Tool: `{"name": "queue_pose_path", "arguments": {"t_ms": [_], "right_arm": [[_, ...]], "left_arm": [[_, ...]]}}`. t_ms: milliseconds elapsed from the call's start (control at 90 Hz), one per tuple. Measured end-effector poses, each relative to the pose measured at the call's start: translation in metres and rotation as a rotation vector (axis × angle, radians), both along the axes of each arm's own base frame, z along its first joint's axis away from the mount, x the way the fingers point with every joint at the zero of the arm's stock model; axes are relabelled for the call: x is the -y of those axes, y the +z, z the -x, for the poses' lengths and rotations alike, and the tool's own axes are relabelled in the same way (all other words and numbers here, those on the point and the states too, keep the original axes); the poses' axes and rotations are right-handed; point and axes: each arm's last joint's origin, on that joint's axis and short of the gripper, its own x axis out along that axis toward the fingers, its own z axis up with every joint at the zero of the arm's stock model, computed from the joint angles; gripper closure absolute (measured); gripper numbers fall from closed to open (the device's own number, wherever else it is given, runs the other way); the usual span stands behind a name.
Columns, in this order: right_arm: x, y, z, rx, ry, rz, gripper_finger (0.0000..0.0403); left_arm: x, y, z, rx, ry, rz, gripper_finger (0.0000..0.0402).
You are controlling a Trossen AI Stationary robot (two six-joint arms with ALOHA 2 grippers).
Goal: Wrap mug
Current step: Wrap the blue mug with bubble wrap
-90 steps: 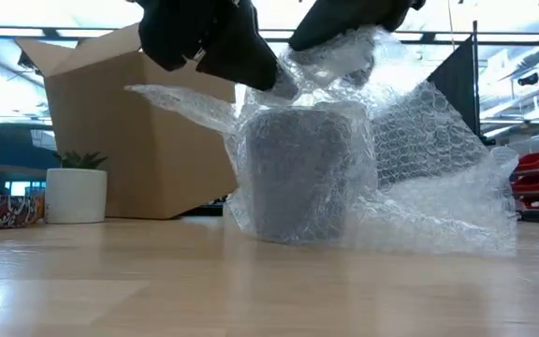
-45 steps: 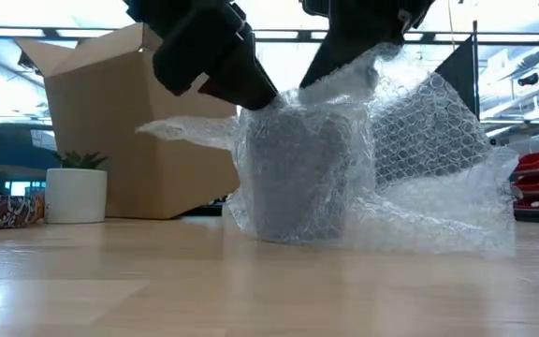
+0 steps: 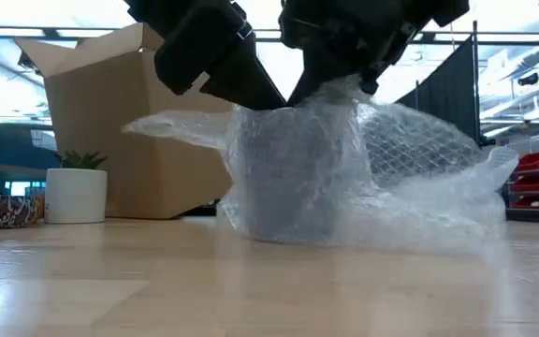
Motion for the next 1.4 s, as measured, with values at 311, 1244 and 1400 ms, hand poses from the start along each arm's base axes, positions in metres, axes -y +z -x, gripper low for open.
{"name": "queue_pose_path", "arguments": {"t_ms": [311, 1244, 1400], "right_arm": [[0.000, 0.001, 0.001, -0.008, 0.011, -0.007, 0.0270], [-0.004, 0.003, -0.014, -0.266, 0.079, -0.018, 0.0273], [-0.002, 0.012, -0.010, -0.237, 0.050, 0.010, 0.0273]], "left_arm": [[-0.005, 0.069, 0.039, -0.102, 0.047, -0.044, 0.0273], [-0.044, 0.001, 0.050, -0.025, 0.135, 0.134, 0.0273], [-0.034, 0.014, 0.038, 0.085, -0.011, 0.218, 0.0273]]}}
